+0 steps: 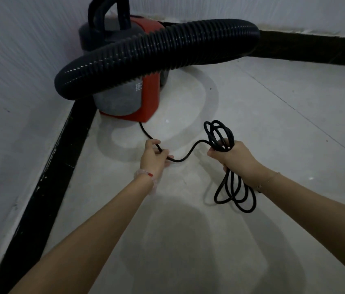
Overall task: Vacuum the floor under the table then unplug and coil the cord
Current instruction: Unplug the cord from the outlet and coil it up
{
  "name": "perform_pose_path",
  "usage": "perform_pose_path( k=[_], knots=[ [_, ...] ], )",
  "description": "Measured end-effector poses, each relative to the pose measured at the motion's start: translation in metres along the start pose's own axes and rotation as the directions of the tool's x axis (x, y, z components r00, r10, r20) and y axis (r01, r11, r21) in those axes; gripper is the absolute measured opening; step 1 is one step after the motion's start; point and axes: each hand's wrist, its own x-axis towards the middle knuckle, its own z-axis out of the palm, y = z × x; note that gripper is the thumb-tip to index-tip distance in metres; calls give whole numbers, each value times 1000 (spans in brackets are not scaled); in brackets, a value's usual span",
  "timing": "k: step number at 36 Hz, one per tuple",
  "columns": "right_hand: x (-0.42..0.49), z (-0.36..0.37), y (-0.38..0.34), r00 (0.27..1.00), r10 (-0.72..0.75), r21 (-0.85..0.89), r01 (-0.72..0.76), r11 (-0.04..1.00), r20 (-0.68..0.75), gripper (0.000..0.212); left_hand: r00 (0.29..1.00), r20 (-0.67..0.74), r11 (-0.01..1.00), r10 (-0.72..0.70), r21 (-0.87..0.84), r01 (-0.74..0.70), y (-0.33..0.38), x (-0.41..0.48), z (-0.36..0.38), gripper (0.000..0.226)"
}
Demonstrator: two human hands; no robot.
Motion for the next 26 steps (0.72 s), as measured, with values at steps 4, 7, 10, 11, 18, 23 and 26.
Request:
perform_pose_path(
  k=[4, 7, 10, 11, 18, 23, 26],
  knots=[
    [-2, 9, 4, 1000, 1, 43, -1, 999, -1, 12, 1000, 4, 1000, 7, 8, -7, 0, -1, -2, 26],
    [-2, 9, 7, 999, 32, 97, -31, 995, -13, 13, 997, -17, 967, 75, 246, -68, -3, 3, -9, 35],
    [-4, 8, 8, 999, 18, 75, -15, 997, -37, 14, 982, 74, 798, 173, 574, -184, -3, 8, -17, 39],
    [-4, 7, 8, 999, 11, 67, -8, 998, -50, 18, 973, 119, 733, 198, 641, -227, -3, 9, -19, 39],
    [10, -10, -8, 998, 11, 9, -11, 1000, -57, 19, 866, 373, 236, 333, 857, -459, 9, 19, -29, 24],
    [30, -24, -4, 928, 193, -420, -45, 907, 318, 28, 824, 366, 367, 432, 763, -531, 26, 28, -39, 11],
    [29, -15, -6, 823, 235, -503, 70, 862, 518, 23, 836, 320, 514, 445, 674, -531, 30, 29, -43, 13]
  ],
)
